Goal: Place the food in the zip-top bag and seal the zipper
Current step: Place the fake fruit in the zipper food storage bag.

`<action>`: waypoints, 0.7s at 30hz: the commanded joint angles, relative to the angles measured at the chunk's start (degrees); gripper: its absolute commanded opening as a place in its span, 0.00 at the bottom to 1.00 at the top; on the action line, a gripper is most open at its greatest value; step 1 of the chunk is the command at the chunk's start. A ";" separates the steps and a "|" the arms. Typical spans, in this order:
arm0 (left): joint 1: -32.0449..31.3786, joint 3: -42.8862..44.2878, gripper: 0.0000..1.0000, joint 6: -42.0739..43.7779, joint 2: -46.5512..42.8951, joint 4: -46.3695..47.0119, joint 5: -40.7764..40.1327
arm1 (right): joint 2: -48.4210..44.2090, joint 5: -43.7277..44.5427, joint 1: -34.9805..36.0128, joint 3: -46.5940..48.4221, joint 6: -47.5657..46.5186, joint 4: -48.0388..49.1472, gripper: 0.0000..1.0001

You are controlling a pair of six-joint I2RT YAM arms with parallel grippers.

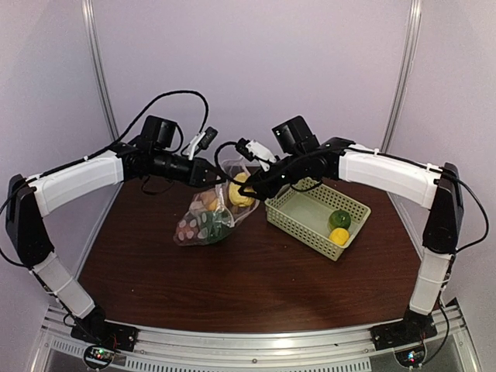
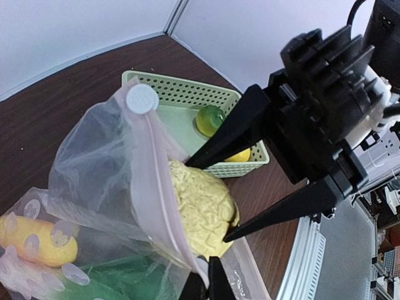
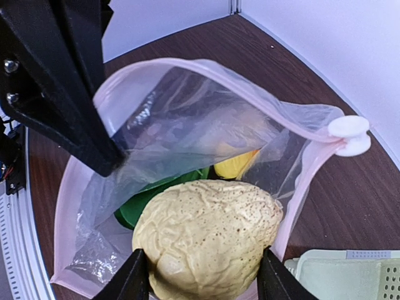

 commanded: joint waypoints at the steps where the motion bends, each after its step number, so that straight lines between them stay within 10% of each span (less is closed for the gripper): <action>1: -0.39 -0.43 0.00 0.32 -1.60 2.10 2.47 | -0.67 7.97 1.36 1.63 -2.27 -0.18 0.51; 12: -0.39 -0.78 0.00 -0.78 -1.42 3.30 4.22 | 2.54 18.72 6.06 5.94 -4.84 -2.21 0.58; 21: -0.38 -0.96 0.00 -0.87 -2.18 3.32 1.33 | 0.29 17.76 6.16 5.70 -6.87 -4.68 0.86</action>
